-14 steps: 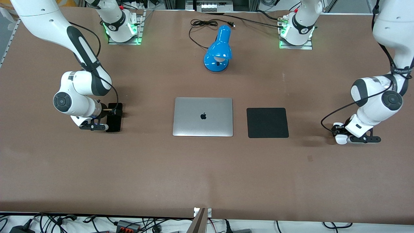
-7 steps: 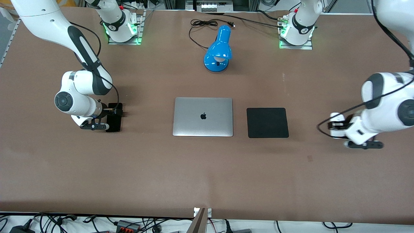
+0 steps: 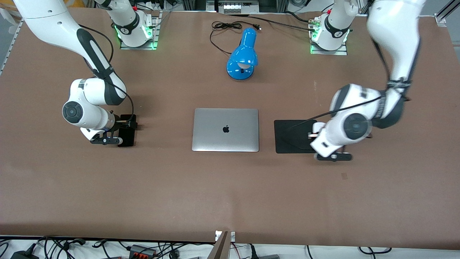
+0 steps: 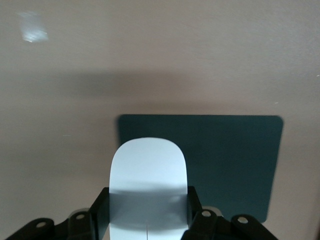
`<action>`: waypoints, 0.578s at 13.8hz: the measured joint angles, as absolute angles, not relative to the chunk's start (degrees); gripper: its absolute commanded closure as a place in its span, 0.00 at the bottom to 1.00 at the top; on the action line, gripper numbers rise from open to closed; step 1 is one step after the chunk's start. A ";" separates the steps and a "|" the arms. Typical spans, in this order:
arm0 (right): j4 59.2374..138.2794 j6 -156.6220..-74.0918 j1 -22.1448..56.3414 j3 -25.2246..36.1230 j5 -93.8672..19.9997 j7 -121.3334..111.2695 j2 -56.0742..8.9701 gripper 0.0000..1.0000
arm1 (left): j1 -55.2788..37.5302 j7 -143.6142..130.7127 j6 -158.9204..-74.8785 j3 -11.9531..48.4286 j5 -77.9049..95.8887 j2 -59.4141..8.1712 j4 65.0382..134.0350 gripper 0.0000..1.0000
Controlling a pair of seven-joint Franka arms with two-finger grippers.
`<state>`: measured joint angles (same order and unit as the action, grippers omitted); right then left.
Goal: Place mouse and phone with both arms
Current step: 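Carry the white mouse with the left gripper onto the mouse pad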
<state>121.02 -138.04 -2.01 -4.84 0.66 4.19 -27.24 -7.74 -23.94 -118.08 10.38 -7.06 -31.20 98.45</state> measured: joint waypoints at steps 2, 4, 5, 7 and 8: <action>121.26 -138.38 -2.01 -4.84 0.66 4.19 -27.24 0.05 | -8.73 -26.51 -126.73 10.38 -7.06 -32.09 103.08 0.67; 121.46 -138.64 -2.01 -4.84 0.66 4.19 -27.25 0.09 | -8.64 -26.97 -133.86 10.07 -7.06 -32.32 107.48 0.67; 121.52 -138.68 -2.01 -4.84 0.66 4.19 -27.26 0.16 | -8.57 -27.26 -135.87 9.95 -7.06 -32.33 108.92 0.67; 121.56 -138.71 -2.01 -4.84 0.66 4.19 -27.26 0.22 | -8.65 -28.31 -138.09 9.95 -7.06 -32.37 110.52 0.67; 121.56 -138.72 -2.00 -4.85 0.66 4.19 -27.26 0.24 | -8.75 -28.66 -138.66 9.97 -7.06 -32.37 110.98 0.67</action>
<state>121.56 -138.72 -2.00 -4.85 0.66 4.19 -27.26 -8.75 -28.66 -138.66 9.97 -7.06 -32.37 110.98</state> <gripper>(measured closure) 0.163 0.374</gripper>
